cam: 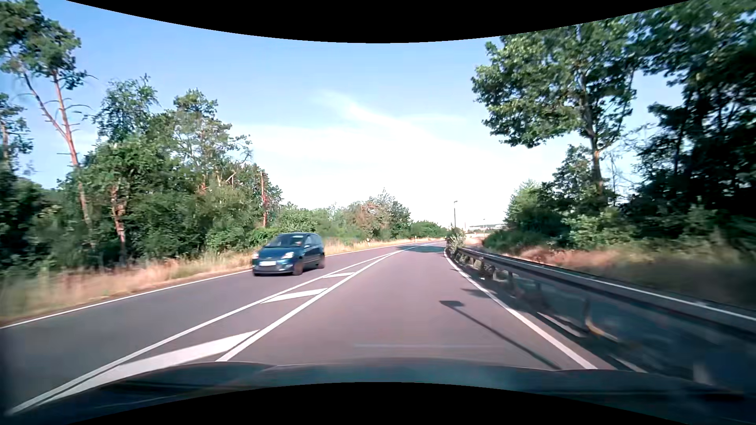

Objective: Follow the waypoints while adhering to traffic rules and regulations

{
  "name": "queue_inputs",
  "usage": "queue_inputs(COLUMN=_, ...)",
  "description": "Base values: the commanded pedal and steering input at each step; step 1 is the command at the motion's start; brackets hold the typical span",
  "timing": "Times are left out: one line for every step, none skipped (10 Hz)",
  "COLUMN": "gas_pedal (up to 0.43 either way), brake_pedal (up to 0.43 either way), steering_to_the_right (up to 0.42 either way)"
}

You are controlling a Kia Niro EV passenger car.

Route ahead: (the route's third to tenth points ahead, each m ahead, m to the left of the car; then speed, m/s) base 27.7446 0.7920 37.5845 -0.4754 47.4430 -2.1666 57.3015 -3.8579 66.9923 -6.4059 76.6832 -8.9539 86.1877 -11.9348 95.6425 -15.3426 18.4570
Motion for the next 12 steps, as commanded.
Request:
queue_inputs(gas_pedal=0.087, brake_pedal=0.000, steering_to_the_right=0.015)
queue_inputs(gas_pedal=0.087, brake_pedal=0.000, steering_to_the_right=0.015)
queue_inputs(gas_pedal=0.087, brake_pedal=0.000, steering_to_the_right=0.016)
queue_inputs(gas_pedal=0.087, brake_pedal=0.000, steering_to_the_right=0.016)
queue_inputs(gas_pedal=0.087, brake_pedal=0.000, steering_to_the_right=0.016)
queue_inputs(gas_pedal=0.087, brake_pedal=0.000, steering_to_the_right=0.016)
queue_inputs(gas_pedal=0.087, brake_pedal=0.000, steering_to_the_right=0.016)
queue_inputs(gas_pedal=0.087, brake_pedal=0.000, steering_to_the_right=0.016)
queue_inputs(gas_pedal=0.087, brake_pedal=0.000, steering_to_the_right=0.016)
queue_inputs(gas_pedal=0.087, brake_pedal=0.000, steering_to_the_right=0.016)
queue_inputs(gas_pedal=0.087, brake_pedal=0.000, steering_to_the_right=0.017)
queue_inputs(gas_pedal=0.087, brake_pedal=0.000, steering_to_the_right=0.017)
